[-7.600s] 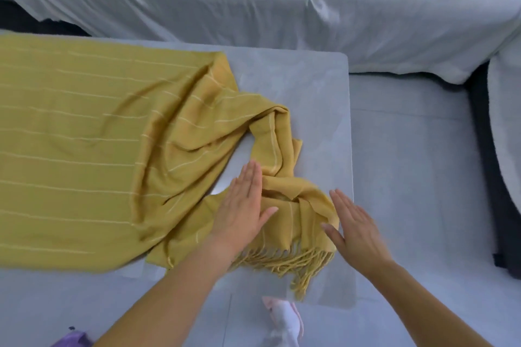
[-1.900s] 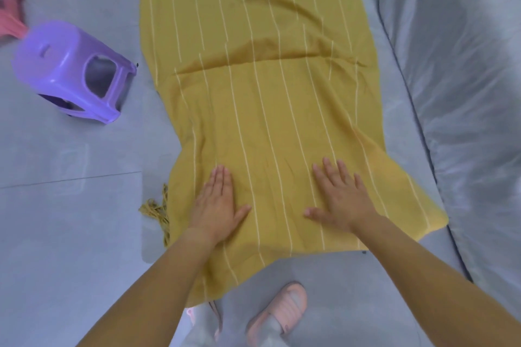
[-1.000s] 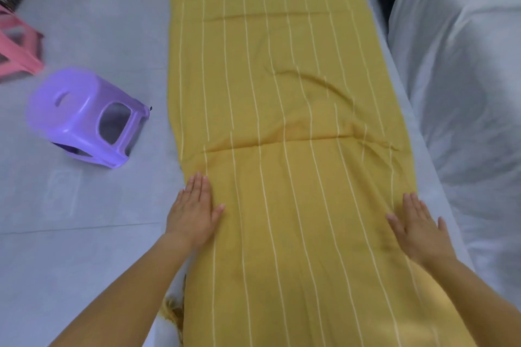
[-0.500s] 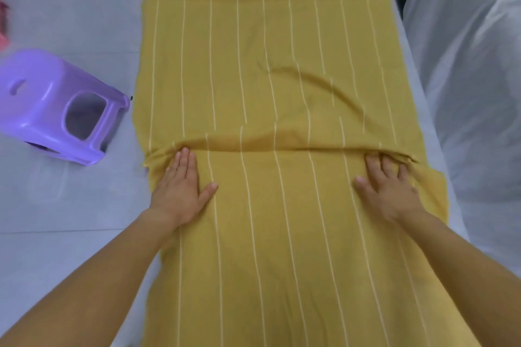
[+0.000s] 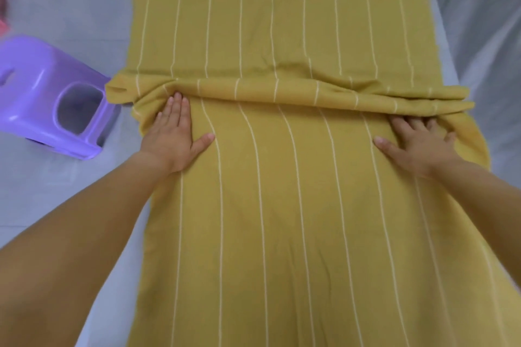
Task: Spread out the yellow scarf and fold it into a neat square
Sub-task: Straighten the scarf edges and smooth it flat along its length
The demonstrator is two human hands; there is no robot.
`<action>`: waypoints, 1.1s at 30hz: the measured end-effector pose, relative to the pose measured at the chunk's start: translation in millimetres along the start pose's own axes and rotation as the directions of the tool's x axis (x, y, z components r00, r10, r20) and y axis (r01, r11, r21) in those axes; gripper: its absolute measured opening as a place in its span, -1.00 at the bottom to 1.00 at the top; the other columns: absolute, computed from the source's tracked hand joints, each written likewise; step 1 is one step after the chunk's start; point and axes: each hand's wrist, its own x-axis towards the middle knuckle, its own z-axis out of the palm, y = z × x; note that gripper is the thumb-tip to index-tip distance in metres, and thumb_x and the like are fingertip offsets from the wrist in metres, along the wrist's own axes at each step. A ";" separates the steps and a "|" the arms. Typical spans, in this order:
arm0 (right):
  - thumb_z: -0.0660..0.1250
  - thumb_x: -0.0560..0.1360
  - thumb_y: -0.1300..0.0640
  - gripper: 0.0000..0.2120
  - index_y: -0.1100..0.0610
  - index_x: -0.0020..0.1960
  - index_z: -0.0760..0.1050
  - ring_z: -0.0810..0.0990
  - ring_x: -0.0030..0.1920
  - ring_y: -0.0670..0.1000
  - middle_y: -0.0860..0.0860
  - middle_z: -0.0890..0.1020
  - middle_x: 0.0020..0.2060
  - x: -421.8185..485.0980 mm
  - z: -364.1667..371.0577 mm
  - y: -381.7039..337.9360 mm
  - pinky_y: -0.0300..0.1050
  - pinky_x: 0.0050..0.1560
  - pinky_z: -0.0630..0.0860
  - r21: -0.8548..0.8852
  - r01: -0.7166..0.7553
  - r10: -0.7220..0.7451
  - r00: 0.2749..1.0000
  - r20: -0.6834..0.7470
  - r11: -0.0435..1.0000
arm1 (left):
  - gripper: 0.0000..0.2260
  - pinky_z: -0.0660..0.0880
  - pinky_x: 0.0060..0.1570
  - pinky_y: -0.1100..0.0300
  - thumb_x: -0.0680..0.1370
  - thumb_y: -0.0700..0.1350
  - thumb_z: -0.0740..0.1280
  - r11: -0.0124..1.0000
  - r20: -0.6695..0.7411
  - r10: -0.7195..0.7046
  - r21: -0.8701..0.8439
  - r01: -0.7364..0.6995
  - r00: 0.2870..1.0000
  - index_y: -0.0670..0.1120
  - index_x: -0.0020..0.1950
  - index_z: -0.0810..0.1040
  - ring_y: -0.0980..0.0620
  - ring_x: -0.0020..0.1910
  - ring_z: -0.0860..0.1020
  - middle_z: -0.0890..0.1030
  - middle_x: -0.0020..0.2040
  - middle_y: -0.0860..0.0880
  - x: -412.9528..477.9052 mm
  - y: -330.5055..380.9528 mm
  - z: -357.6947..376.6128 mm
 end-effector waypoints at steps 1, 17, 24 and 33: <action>-0.05 0.42 -0.44 -0.27 -0.17 0.50 -0.05 -0.04 0.49 0.20 -0.04 0.04 0.51 2.7 -1.4 -0.4 0.41 0.37 -0.06 -0.010 -0.002 0.002 1.000 0.010 1.000 | -0.14 -0.13 0.48 0.04 0.45 0.39 -0.09 1.000 0.009 -0.010 0.009 0.010 1.000 -0.18 0.51 -0.23 -0.02 0.51 -0.21 -0.23 0.54 -0.12 1.9 1.3 -2.2; -0.15 0.53 -0.30 -0.39 -0.09 0.50 0.10 0.10 0.49 0.11 0.06 0.15 0.49 -175.3 85.6 -143.3 0.19 0.37 0.00 -0.149 0.432 -0.441 0.897 -0.035 0.889 | -0.21 0.05 0.46 0.12 0.52 0.33 -0.20 0.965 0.038 -0.052 -0.256 0.060 0.998 -0.27 0.49 0.07 -0.10 0.50 0.08 0.09 0.51 -0.20 -195.0 -23.7 50.0; -0.01 0.46 -0.32 -0.39 -0.12 0.46 0.20 0.16 0.45 0.12 -0.02 0.29 0.45 -176.3 98.6 -198.3 0.31 0.30 0.08 -0.255 0.662 -0.677 0.735 0.036 0.705 | -0.16 -0.18 0.42 0.22 0.45 0.37 -0.32 0.946 -0.012 -0.086 -0.314 0.078 0.996 -0.22 0.52 -0.07 -0.04 0.52 -0.06 -0.02 0.54 -0.16 -216.1 -9.1 64.0; -0.15 0.50 -0.35 -0.37 -0.11 0.48 0.14 0.12 0.46 0.07 -0.06 0.23 0.47 -172.9 91.8 -172.0 0.44 0.18 0.30 -0.298 0.594 -0.569 0.804 0.175 0.748 | -0.35 -0.10 0.43 0.24 0.55 0.20 -0.07 0.931 -0.004 0.078 -0.359 -0.074 0.997 -0.11 0.53 -0.13 0.02 0.52 -0.10 -0.09 0.55 -0.07 -228.5 32.0 55.0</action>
